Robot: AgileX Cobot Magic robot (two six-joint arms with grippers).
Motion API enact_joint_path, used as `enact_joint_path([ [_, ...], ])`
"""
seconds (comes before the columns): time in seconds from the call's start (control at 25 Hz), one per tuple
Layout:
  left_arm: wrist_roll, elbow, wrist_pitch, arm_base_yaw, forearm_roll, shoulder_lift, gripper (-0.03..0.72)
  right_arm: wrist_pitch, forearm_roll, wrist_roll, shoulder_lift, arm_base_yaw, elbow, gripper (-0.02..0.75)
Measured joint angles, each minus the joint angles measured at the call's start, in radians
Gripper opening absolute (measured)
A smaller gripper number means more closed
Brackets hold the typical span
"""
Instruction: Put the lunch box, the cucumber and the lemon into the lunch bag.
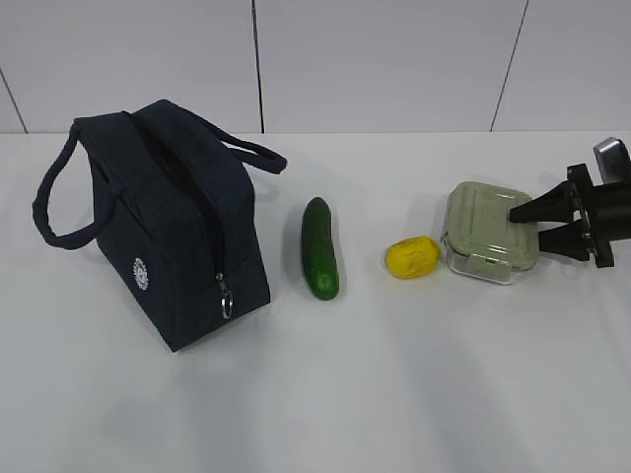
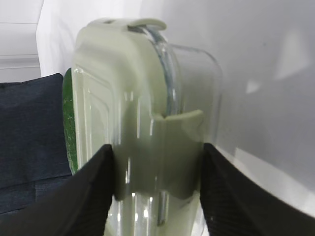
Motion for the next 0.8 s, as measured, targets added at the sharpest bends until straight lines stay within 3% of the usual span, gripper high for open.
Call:
enact_joint_path([
  [0.8,0.0,0.0,0.0,0.0,0.0,0.0,0.241,0.0,0.002,0.006,0.0,0.0,0.0,0.38],
])
